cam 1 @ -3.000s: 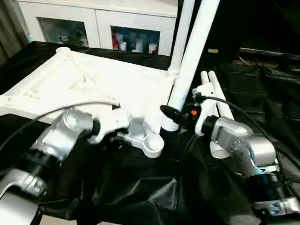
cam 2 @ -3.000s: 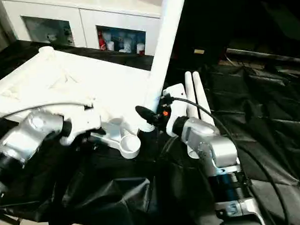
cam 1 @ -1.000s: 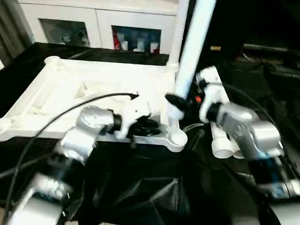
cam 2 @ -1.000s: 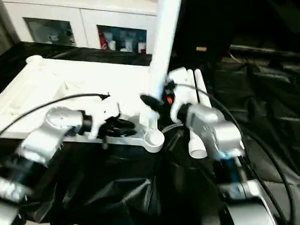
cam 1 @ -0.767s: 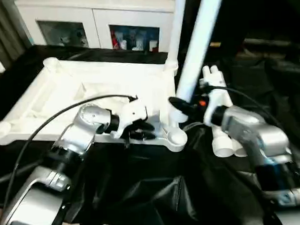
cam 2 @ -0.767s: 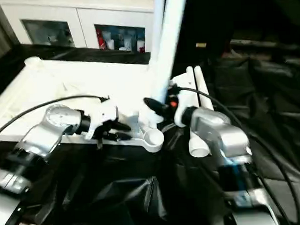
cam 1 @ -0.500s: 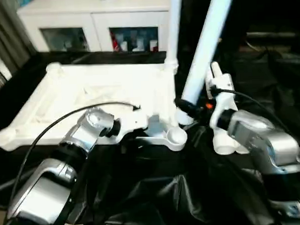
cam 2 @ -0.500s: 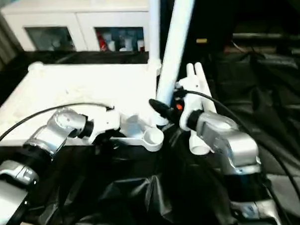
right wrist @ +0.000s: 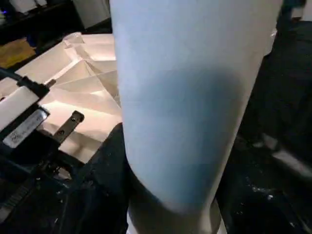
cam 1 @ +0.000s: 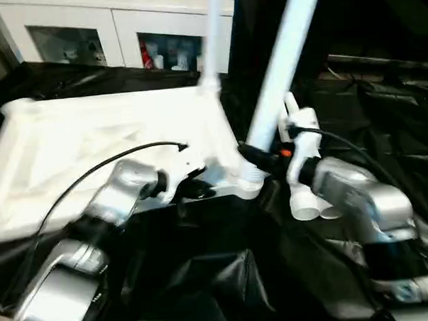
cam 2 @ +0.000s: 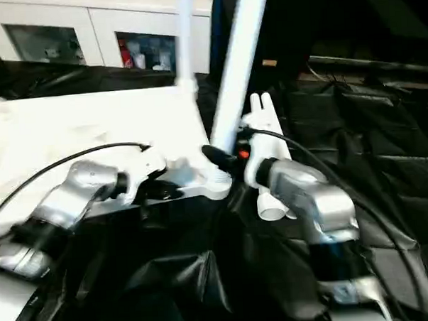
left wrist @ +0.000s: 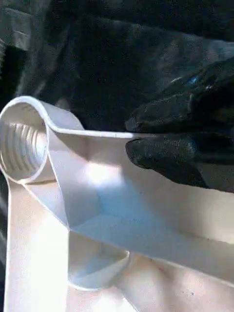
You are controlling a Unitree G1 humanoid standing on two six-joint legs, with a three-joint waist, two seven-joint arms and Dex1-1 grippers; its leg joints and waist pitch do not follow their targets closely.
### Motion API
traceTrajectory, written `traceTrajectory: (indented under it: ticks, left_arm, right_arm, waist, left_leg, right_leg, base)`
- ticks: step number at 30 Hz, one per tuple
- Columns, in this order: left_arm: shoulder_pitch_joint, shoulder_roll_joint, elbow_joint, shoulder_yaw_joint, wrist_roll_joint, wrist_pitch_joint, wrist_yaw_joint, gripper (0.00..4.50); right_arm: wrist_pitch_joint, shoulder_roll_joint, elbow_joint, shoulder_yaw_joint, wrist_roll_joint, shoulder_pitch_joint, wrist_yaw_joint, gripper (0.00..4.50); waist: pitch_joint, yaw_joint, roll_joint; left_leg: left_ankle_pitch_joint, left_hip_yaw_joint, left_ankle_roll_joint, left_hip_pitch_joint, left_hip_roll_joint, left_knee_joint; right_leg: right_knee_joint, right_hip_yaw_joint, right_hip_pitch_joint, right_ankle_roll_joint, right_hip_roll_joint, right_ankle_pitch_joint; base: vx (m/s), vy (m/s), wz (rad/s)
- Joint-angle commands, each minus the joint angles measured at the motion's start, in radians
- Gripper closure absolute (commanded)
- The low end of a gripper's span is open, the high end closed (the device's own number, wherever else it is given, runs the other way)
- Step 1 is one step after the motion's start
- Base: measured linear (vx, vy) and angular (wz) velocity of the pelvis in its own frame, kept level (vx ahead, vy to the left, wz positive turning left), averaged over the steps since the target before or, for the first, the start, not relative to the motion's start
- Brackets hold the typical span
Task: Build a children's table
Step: Rotate table base
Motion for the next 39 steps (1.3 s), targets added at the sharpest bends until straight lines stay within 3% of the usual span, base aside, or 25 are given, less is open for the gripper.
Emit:
traceTrajectory:
  ticks: [1,2,3,4,6,7,8,9,10,11,12,15,16,17,18,20,23,24,25,29,31,32,35,39]
  left_arm:
    - [0.023,0.024,-0.047,0.000,0.021,0.036,-0.003,4.49]
    - [0.030,0.037,-0.059,-0.015,0.033,0.013,-0.019,4.50]
    - [0.038,0.046,-0.077,-0.025,0.043,0.007,-0.030,4.50]
    - [0.041,0.053,-0.082,-0.031,0.055,0.004,-0.028,4.50]
    - [0.055,0.068,-0.119,-0.028,0.060,0.025,-0.017,4.50]
    - [0.068,0.072,-0.147,-0.014,0.050,0.036,0.005,4.50]
    - [0.070,0.072,-0.152,-0.013,0.049,0.037,0.009,4.50]
    - [0.080,0.054,-0.150,0.016,0.026,0.001,0.044,4.50]
    - [0.088,0.036,-0.145,0.033,0.006,-0.044,0.058,4.50]
    - [0.089,0.034,-0.145,0.036,0.004,-0.050,0.060,4.22]
    - [0.096,0.010,-0.147,0.055,-0.017,-0.037,0.083,4.05]
    - [0.096,0.002,-0.148,0.063,-0.023,-0.015,0.089,3.81]
    - [0.099,-0.003,-0.140,0.069,-0.038,-0.034,0.070,3.81]
    - [0.099,-0.003,-0.140,0.069,-0.038,-0.034,0.070,3.76]
    - [0.100,-0.006,-0.123,0.076,-0.052,-0.057,0.054,3.73]
    - [0.093,0.009,-0.079,0.064,-0.030,-0.086,0.052,3.73]
    - [0.089,0.015,-0.062,0.058,-0.015,-0.100,0.062,3.73]
    - [0.085,0.025,-0.052,0.049,-0.004,-0.108,0.060,3.73]
    - [0.084,0.028,-0.051,0.048,-0.005,-0.109,0.056,3.73]
    - [0.076,0.047,-0.022,0.028,0.011,-0.116,0.031,3.73]
    - [0.069,0.042,-0.006,0.029,0.012,-0.123,0.035,3.73]
    - [0.067,0.040,-0.001,0.030,0.012,-0.125,0.037,4.01]
    - [0.048,0.032,0.022,0.031,0.008,-0.133,0.041,4.13]
    - [0.027,0.028,0.049,0.031,0.007,-0.140,0.030,4.48]
  right_arm:
    - [-0.028,0.003,0.010,-0.003,-0.009,-0.020,0.001,2.58]
    - [-0.042,0.009,0.012,0.000,-0.016,-0.021,-0.003,2.58]
    - [-0.055,0.012,0.016,0.003,-0.021,-0.022,-0.005,2.58]
    - [-0.065,0.018,0.016,-0.001,-0.023,-0.020,-0.015,2.58]
    - [-0.067,0.031,0.006,-0.013,-0.017,-0.019,-0.034,2.58]
    - [-0.066,0.040,0.001,-0.018,-0.014,-0.018,-0.040,2.58]
    - [-0.066,0.041,0.000,-0.019,-0.013,-0.018,-0.040,2.58]
    - [-0.069,0.048,0.002,-0.012,-0.015,-0.014,-0.041,2.58]
    - [-0.071,0.050,0.002,-0.008,-0.016,-0.010,-0.039,2.58]
    - [-0.071,0.050,0.002,-0.007,-0.016,-0.009,-0.039,2.58]
    - [-0.065,0.047,-0.002,-0.001,-0.016,-0.004,-0.033,2.58]
    - [-0.063,0.046,0.000,0.001,-0.016,-0.004,-0.027,2.58]
    - [-0.068,0.043,0.014,0.003,-0.016,-0.003,-0.016,2.58]
    - [-0.068,0.043,0.014,0.003,-0.016,-0.003,-0.016,2.58]
    - [-0.068,0.044,0.023,0.003,-0.014,-0.003,-0.012,2.58]
    - [-0.066,0.045,0.027,0.005,-0.010,-0.002,-0.009,2.58]
    - [-0.066,0.044,0.029,0.006,-0.011,-0.002,-0.006,2.58]
    - [-0.064,0.042,0.029,0.003,-0.009,-0.006,-0.006,2.58]
    - [-0.063,0.041,0.030,0.002,-0.009,-0.008,-0.006,2.58]
    - [-0.075,0.044,0.040,0.007,-0.021,-0.012,-0.003,2.58]
    - [-0.081,0.043,0.047,0.006,-0.024,-0.014,0.000,2.58]
    - [-0.082,0.043,0.049,0.006,-0.025,-0.014,0.001,2.58]
    - [-0.089,0.032,0.068,0.014,-0.034,-0.012,0.008,2.58]
    - [-0.121,0.016,0.136,0.028,-0.068,-0.027,0.017,2.58]
  waist:
    - [-0.077,0.017,0.029]
    - [-0.082,0.020,0.061]
    - [-0.081,0.015,0.034]
    - [-0.084,0.019,0.032]
    - [-0.089,0.028,0.056]
    - [-0.088,0.029,0.046]
    - [-0.087,0.030,0.048]
    - [-0.086,0.032,0.038]
    - [-0.085,0.031,0.037]
    - [-0.084,0.029,0.025]
    - [-0.085,0.032,0.034]
    - [-0.085,0.035,0.033]
    - [-0.084,0.029,-0.006]
    - [-0.083,0.035,0.005]
    - [-0.084,0.037,0.013]
    - [-0.084,0.033,0.008]
    - [-0.086,0.033,0.007]
    - [-0.086,0.035,0.013]
    - [-0.086,0.035,0.009]
    - [-0.086,0.035,0.018]
    - [-0.087,0.034,0.015]
    - [-0.086,0.034,0.015]
    - [-0.086,0.035,0.010]
    - [-0.086,0.034,0.014]
  left_leg:
    - [-0.041,-0.022,0.043,0.011,0.058,-0.066]
    - [-0.045,-0.023,0.035,0.014,0.056,-0.062]
    - [-0.053,-0.021,0.030,0.011,0.057,-0.065]
    - [-0.061,-0.019,0.030,0.013,0.053,-0.064]
    - [-0.072,-0.021,0.021,0.014,0.053,-0.061]
    - [-0.085,-0.020,0.009,0.012,0.054,-0.063]
    - [-0.090,-0.020,0.005,0.012,0.054,-0.063]
    - [-0.095,-0.018,0.003,0.013,0.052,-0.063]
    - [-0.099,-0.017,0.003,0.012,0.052,-0.063]
    - [-0.103,-0.016,0.004,0.009,0.052,-0.064]
    - [-0.103,-0.018,0.000,0.010,0.053,-0.064]
    - [-0.098,-0.018,0.002,0.011,0.053,-0.063]
    - [-0.097,-0.013,0.012,0.007,0.051,-0.065]
    - [-0.094,-0.016,0.011,0.006,0.050,-0.064]
    - [-0.088,-0.015,0.011,0.011,0.052,-0.064]
    - [-0.090,-0.017,0.006,0.012,0.055,-0.067]
    - [-0.102,-0.019,-0.002,0.013,0.054,-0.068]
    - [-0.107,-0.018,-0.004,0.015,0.054,-0.067]
    - [-0.108,-0.018,-0.005,0.013,0.053,-0.067]
    - [-0.112,-0.019,-0.013,0.012,0.051,-0.067]
    - [-0.120,-0.019,-0.019,0.013,0.051,-0.066]
    - [-0.122,-0.019,-0.019,0.013,0.051,-0.066]
    - [-0.125,-0.019,-0.017,0.012,0.052,-0.066]
    - [-0.128,-0.018,-0.021,0.014,0.051,-0.065]
  right_leg:
    - [-0.048,0.061,0.063,-0.261,-0.101,0.023]
    - [-0.048,0.060,0.062,-0.264,-0.097,0.033]
    - [-0.051,0.060,0.068,-0.268,-0.092,0.064]
    - [-0.050,0.061,0.071,-0.275,-0.095,0.068]
    - [-0.051,0.061,0.073,-0.269,-0.097,0.032]
    - [-0.053,0.062,0.074,-0.260,-0.095,-0.004]
    - [-0.055,0.062,0.074,-0.257,-0.096,-0.022]
    - [-0.057,0.063,0.072,-0.247,-0.095,-0.066]
    - [-0.061,0.063,0.071,-0.242,-0.094,-0.087]
    - [-0.065,0.062,0.071,-0.234,-0.094,-0.108]
    - [-0.064,0.062,0.070,-0.222,-0.095,-0.136]
    - [-0.063,0.063,0.065,-0.212,-0.094,-0.135]
    - [-0.067,0.062,0.067,-0.199,-0.091,-0.149]
    - [-0.062,0.062,0.069,-0.194,-0.095,-0.168]
    - [-0.067,0.063,0.061,-0.179,-0.098,-0.196]
    - [-0.065,0.061,0.059,-0.173,-0.093,-0.177]
    - [-0.063,0.062,0.060,-0.172,-0.094,-0.158]
    - [-0.063,0.063,0.058,-0.177,-0.096,-0.153]
    - [-0.064,0.063,0.061,-0.177,-0.094,-0.148]
    - [-0.064,0.063,0.061,-0.178,-0.094,-0.147]
    - [-0.064,0.063,0.062,-0.184,-0.095,-0.149]
    - [-0.065,0.063,0.063,-0.185,-0.094,-0.153]
    - [-0.067,0.063,0.064,-0.181,-0.096,-0.176]
    - [-0.069,0.063,0.061,-0.179,-0.095,-0.189]
  base:
    - [0.000,0.000,0.00]
    - [0.000,0.000,0.00]
    - [0.000,0.000,0.00]
    - [0.000,0.000,0.00]
    - [0.000,0.000,0.00]
    - [0.000,0.000,0.00]
    - [0.000,0.000,0.00]
    - [0.000,0.000,0.00]
    - [0.000,0.000,0.00]
    - [0.000,0.000,0.00]
    - [0.000,0.000,0.00]
    - [0.000,0.000,0.00]
    - [0.000,0.000,0.00]
    - [0.000,0.000,0.00]
    - [0.000,0.000,0.00]
    - [0.000,0.000,0.00]
    - [0.000,0.000,0.00]
    - [0.000,0.000,0.00]
    - [0.000,0.000,0.00]
    - [0.000,0.000,0.00]
    - [0.000,0.000,0.00]
    - [0.000,0.000,0.00]
    - [0.000,0.000,0.00]
    - [0.000,0.000,0.00]
